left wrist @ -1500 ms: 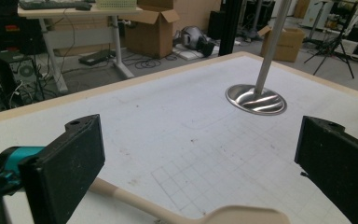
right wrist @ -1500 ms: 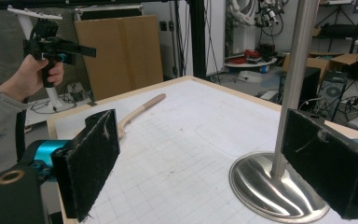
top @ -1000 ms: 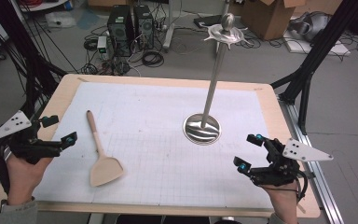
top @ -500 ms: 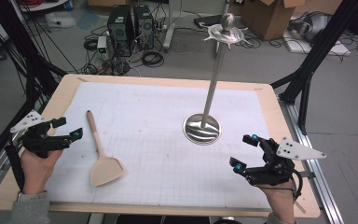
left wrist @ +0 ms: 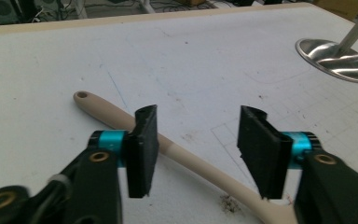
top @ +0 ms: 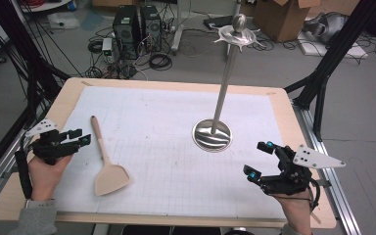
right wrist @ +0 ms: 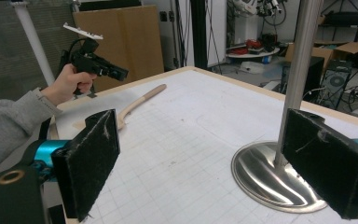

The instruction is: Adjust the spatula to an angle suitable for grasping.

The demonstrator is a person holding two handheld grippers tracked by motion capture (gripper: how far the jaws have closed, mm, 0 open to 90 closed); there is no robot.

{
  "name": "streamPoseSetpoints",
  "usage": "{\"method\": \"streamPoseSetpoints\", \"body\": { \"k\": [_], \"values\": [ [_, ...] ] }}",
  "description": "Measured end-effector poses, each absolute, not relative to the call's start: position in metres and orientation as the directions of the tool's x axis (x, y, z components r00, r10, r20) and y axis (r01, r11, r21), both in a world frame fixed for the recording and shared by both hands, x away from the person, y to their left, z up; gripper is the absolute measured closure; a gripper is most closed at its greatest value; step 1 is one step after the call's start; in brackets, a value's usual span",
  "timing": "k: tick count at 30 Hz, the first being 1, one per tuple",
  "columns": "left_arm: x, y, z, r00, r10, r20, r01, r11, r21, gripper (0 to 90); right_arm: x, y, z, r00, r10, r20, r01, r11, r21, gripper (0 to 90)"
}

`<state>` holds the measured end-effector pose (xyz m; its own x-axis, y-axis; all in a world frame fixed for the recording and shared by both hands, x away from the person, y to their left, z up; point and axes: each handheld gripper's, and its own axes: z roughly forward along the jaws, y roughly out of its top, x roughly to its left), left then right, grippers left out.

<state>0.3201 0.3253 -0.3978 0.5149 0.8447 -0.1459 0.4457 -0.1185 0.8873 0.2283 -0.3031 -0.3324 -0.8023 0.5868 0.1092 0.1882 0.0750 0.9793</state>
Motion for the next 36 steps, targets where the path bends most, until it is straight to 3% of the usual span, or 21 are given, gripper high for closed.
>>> {"method": "streamPoseSetpoints", "body": {
  "k": [8, 9, 14, 36],
  "values": [
    [0.325, 0.326, -0.407, 0.495, 0.854, -0.16, 0.499, -0.128, 0.857, 74.3, 0.23, -0.303, -0.335, -0.802, 0.586, 0.115, 0.196, 0.077, 0.977, 10.8],
    [0.326, 0.327, -0.409, 0.494, 0.855, -0.158, 0.506, -0.134, 0.852, 80.7, 0.231, -0.304, -0.336, -0.801, 0.587, 0.118, 0.2, 0.077, 0.977, 10.8],
    [0.329, 0.323, -0.414, 0.481, 0.863, -0.155, 0.525, -0.142, 0.839, 89.3, 0.231, -0.306, -0.336, -0.798, 0.59, 0.121, 0.202, 0.072, 0.977, 10.8],
    [0.352, 0.322, -0.438, 0.387, 0.911, -0.144, 0.588, -0.123, 0.8, 89.6, 0.231, -0.306, -0.338, -0.787, 0.602, 0.136, 0.219, 0.066, 0.974, 10.7]
  ]
}}
